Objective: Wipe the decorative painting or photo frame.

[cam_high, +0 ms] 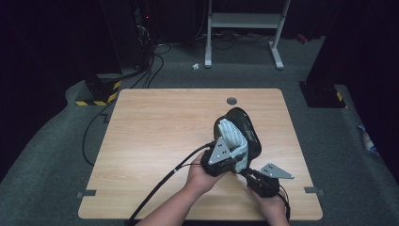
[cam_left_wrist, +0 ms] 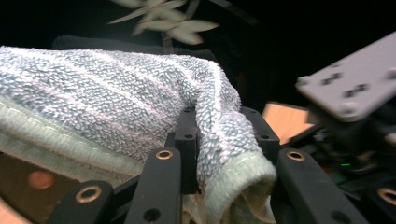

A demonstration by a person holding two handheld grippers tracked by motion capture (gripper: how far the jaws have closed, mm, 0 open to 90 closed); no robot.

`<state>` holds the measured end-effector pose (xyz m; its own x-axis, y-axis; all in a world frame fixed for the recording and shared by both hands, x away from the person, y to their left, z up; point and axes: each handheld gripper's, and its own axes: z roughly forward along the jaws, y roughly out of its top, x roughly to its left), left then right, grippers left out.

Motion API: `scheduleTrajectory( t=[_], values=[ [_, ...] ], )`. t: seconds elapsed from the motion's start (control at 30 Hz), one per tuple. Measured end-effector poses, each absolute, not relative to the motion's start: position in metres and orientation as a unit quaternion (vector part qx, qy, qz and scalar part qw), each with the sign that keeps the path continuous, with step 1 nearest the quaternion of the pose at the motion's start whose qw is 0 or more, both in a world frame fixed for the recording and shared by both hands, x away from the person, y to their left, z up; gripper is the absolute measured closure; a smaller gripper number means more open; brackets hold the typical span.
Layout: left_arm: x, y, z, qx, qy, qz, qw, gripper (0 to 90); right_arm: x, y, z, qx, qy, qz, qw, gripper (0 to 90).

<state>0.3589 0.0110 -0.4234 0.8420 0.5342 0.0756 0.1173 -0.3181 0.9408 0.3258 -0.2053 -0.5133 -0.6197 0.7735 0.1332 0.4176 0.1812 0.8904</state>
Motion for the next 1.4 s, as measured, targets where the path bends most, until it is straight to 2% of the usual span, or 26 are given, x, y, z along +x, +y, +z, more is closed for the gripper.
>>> scheduleTrajectory(
  t=[0.63,1.13,1.2,1.4],
  values=[
    [0.421,0.048,-0.444,0.793,0.292,0.229,0.484,70.8,0.326,-0.203,-0.514,0.390,0.754,0.499,0.176,75.8],
    [0.425,0.058,-0.454,0.789,0.314,0.227,0.476,70.7,0.325,-0.200,-0.514,0.402,0.749,0.494,0.185,72.5],
    [0.429,0.060,-0.455,0.788,0.324,0.228,0.472,70.7,0.325,-0.200,-0.514,0.403,0.749,0.493,0.181,75.9],
    [0.438,0.061,-0.461,0.785,0.331,0.229,0.470,70.7,0.326,-0.201,-0.513,0.412,0.748,0.489,0.177,77.7]
  ],
)
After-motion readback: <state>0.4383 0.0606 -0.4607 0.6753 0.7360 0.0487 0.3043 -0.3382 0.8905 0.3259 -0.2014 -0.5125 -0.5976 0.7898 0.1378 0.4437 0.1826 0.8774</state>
